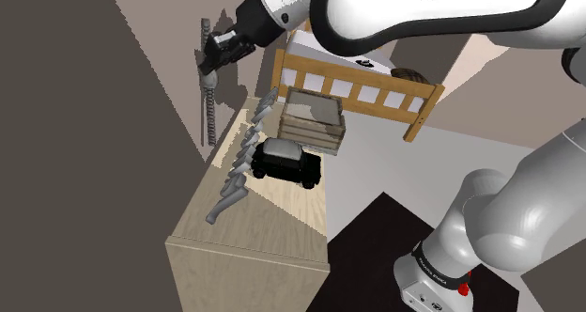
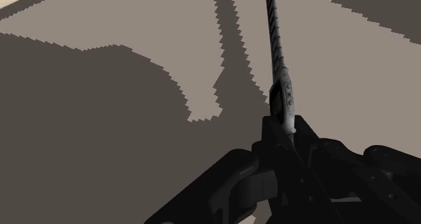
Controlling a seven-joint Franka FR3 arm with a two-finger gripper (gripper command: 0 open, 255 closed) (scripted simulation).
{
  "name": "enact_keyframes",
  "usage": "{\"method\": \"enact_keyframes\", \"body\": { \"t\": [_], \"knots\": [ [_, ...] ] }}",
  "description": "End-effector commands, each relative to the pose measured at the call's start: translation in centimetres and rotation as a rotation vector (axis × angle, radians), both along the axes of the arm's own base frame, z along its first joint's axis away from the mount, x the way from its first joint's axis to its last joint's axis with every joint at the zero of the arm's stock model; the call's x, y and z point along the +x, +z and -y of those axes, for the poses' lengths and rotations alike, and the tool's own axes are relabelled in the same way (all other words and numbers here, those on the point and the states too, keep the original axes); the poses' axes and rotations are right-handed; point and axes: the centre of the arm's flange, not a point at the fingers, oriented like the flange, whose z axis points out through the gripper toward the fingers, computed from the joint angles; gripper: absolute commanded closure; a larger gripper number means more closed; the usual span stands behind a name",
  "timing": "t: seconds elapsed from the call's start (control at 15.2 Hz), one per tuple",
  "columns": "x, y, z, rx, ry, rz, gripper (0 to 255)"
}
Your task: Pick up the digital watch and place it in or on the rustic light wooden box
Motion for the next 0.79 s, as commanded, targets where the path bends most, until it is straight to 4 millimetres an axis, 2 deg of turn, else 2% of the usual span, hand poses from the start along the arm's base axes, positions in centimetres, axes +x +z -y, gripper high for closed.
{"method": "enact_keyframes", "body": {
  "t": [0.0,0.73],
  "knots": [
    [0.0,1.1,0.0,0.0,0.0,0.0,255],
    [0.0,6.9,0.0,0.0,0.0,0.0,255]
  ]
}}
